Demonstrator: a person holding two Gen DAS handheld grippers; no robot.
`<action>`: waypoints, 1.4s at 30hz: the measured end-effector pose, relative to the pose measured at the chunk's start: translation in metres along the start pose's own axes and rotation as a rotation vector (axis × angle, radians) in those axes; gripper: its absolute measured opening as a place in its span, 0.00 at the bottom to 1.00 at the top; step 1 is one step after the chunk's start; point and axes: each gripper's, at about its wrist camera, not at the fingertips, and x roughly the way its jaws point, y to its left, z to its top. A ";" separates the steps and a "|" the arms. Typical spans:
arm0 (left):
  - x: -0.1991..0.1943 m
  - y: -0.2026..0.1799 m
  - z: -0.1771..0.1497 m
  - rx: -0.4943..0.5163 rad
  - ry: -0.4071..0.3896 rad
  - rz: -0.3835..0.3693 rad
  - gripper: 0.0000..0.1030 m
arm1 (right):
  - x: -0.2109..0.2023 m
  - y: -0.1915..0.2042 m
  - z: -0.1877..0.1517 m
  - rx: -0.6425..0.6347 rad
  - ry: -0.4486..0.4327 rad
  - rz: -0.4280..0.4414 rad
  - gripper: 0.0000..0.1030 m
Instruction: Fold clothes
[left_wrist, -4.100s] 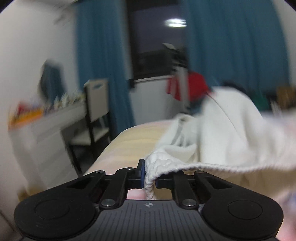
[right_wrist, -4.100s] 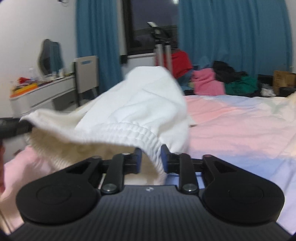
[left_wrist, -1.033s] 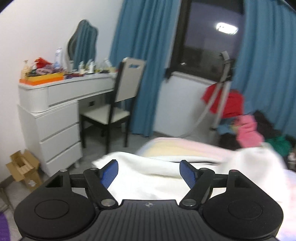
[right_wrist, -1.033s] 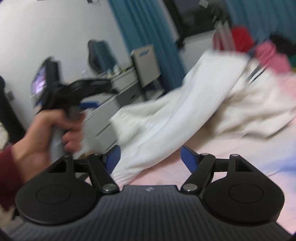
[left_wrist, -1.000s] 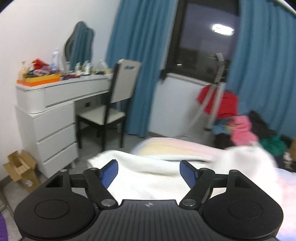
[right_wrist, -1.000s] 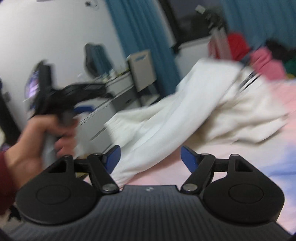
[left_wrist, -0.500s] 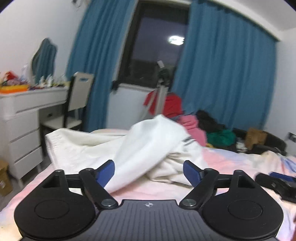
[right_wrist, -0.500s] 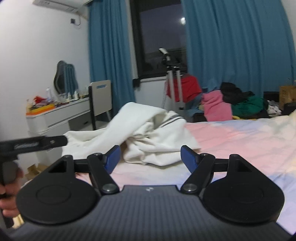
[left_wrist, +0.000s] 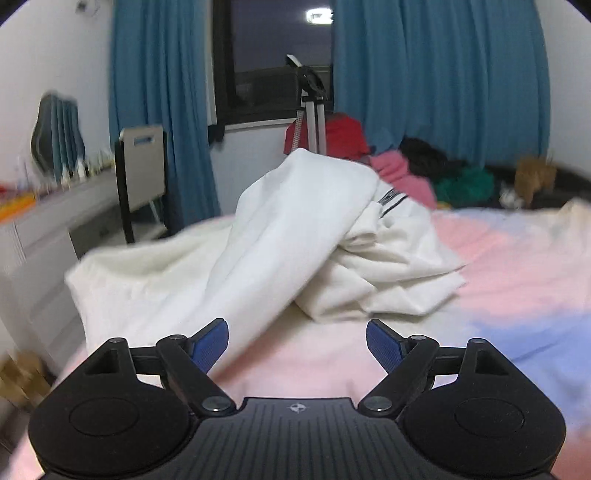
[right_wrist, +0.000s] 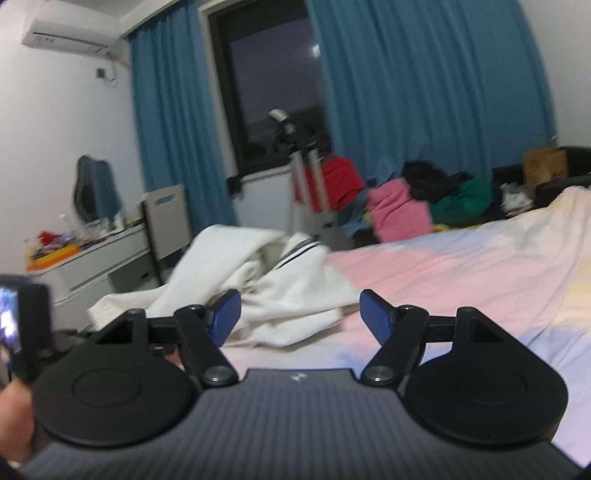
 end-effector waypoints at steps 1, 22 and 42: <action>0.016 -0.006 0.009 0.017 0.013 0.016 0.81 | -0.001 -0.005 0.000 -0.006 -0.011 -0.019 0.71; 0.179 -0.128 0.127 0.294 -0.125 0.105 0.04 | 0.101 -0.092 -0.031 0.183 0.166 -0.150 0.71; -0.017 -0.035 -0.050 -0.074 0.089 -0.210 0.03 | 0.051 -0.040 -0.031 0.133 0.196 0.007 0.50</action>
